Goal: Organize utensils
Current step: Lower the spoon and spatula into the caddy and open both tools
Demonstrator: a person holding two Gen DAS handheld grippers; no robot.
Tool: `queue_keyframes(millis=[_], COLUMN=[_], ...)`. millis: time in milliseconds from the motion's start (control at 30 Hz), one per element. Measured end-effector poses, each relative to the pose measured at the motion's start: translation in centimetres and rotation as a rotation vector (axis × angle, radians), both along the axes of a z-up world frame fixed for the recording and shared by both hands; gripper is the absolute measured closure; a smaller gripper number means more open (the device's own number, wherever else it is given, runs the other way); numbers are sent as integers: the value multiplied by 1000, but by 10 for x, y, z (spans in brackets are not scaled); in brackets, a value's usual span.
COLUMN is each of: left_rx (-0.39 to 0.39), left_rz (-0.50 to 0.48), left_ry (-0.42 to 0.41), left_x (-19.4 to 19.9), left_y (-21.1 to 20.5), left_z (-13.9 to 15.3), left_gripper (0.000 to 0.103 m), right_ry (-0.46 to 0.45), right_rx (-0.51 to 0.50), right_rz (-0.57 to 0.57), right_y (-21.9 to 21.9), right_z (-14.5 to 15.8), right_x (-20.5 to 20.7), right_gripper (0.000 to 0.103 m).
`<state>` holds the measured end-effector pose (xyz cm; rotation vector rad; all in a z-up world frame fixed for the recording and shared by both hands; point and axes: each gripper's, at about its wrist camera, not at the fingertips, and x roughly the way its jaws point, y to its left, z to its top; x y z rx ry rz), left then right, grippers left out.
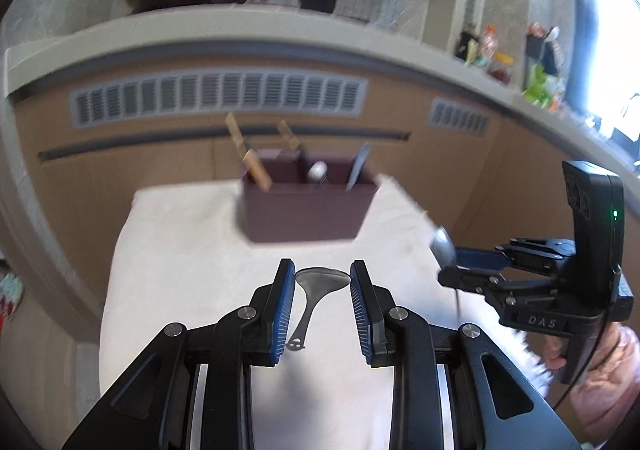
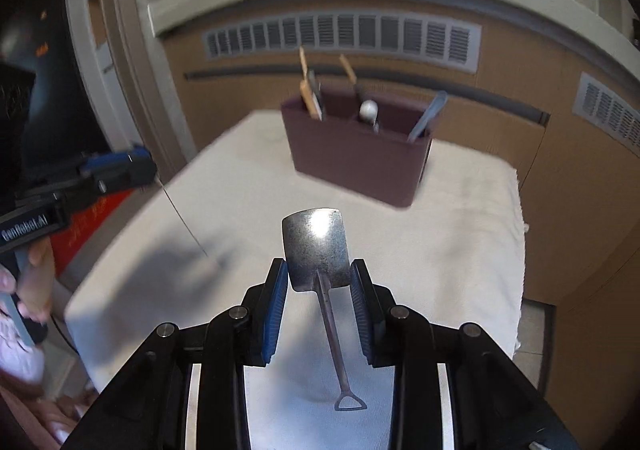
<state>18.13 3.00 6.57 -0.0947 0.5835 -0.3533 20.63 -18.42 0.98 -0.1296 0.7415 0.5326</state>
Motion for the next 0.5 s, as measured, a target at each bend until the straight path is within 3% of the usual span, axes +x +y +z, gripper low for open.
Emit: queue_keyframes(millis=[167,300,500], left_rx=[-12,-26,-74], left_rz=[-24,-3,-12], left_ry=[-205,-321,-326], left_x=[15,38,82], left_y=[-8,-10,-2], left_z=[84,134,157], left_gripper=[74,74,74], right_ry=[-244,-394,-505], right_rx=[119,220,225], right_rz=[-63,-116,-191], right_y=[-11,-17,-11], right_z=[93,159,197], right_x=[6,21,57], right_gripper=[74,74,74])
